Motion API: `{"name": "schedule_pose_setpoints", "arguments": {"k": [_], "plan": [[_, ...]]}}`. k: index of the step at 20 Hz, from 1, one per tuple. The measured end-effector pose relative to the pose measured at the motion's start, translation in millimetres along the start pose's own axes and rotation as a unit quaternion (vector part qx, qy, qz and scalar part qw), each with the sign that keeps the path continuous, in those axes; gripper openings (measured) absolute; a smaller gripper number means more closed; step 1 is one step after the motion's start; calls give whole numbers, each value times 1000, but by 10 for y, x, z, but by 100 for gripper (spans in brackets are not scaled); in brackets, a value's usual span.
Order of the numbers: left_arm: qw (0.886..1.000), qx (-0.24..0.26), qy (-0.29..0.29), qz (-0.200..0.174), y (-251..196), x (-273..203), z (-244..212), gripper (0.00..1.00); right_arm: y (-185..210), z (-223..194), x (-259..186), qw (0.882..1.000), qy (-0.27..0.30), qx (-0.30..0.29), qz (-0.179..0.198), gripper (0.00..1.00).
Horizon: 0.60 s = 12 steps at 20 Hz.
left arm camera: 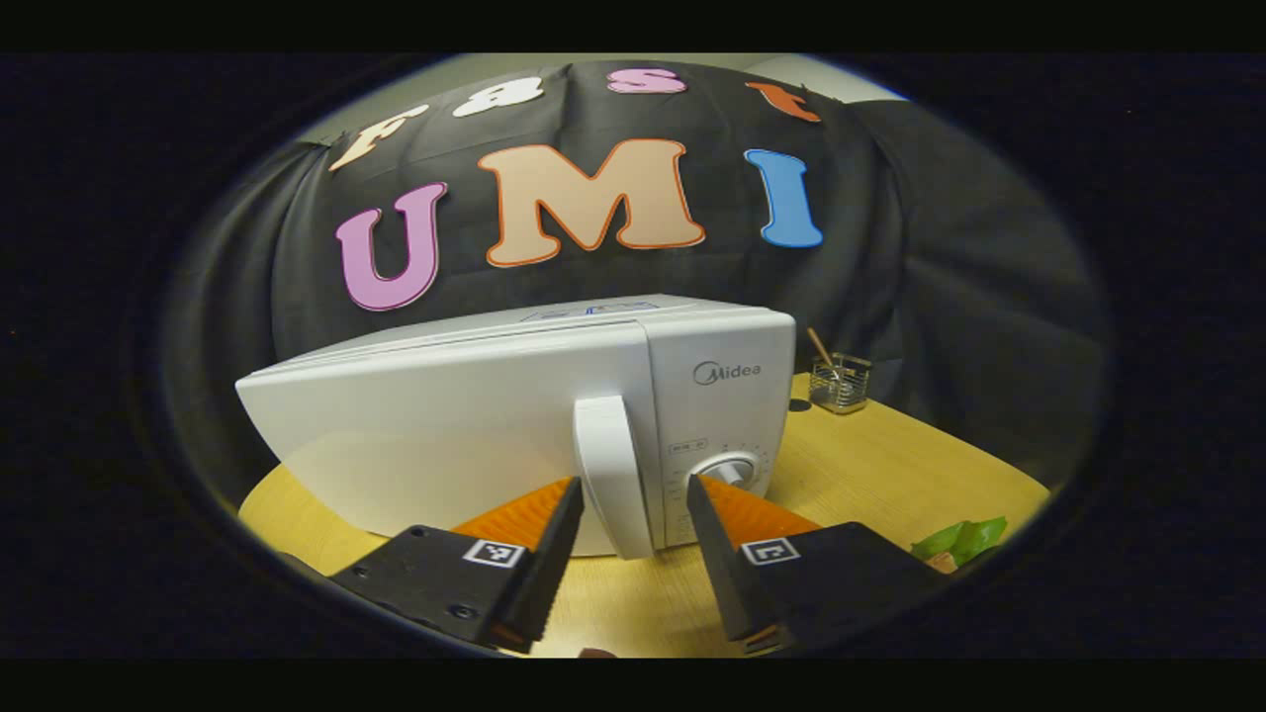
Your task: Open the microwave oven with the left hand, put the food in, and close the microwave oven.
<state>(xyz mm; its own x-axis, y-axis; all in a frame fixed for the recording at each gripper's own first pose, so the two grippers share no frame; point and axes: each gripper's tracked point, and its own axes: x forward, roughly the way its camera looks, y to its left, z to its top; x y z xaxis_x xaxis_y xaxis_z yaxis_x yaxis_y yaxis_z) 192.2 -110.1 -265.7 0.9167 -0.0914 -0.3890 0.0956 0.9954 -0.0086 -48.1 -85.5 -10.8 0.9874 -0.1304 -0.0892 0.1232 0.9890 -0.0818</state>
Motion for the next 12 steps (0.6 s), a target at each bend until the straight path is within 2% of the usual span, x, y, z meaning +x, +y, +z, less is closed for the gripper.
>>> {"name": "schedule_pose_setpoints", "arguments": {"k": [1,2,3,6,9,12], "plan": [[1000,-1,8,6,31,-1,-56,51,-3,-12,-9,1000,1,1,0,96],[1000,-4,12,4,34,5,-62,43,-7,-9,-6,1000,1,2,0,96],[1000,-7,9,3,32,-5,-51,29,-6,-9,-4,1000,1,1,0,97],[1000,-7,11,-10,18,-18,-63,21,5,-13,-16,1000,2,3,3,97],[999,-23,7,-28,11,-30,-37,7,62,-24,-11,1000,3,4,9,97],[999,-17,11,-31,13,-36,-46,3,99,-25,-33,1000,4,3,14,97]]}}
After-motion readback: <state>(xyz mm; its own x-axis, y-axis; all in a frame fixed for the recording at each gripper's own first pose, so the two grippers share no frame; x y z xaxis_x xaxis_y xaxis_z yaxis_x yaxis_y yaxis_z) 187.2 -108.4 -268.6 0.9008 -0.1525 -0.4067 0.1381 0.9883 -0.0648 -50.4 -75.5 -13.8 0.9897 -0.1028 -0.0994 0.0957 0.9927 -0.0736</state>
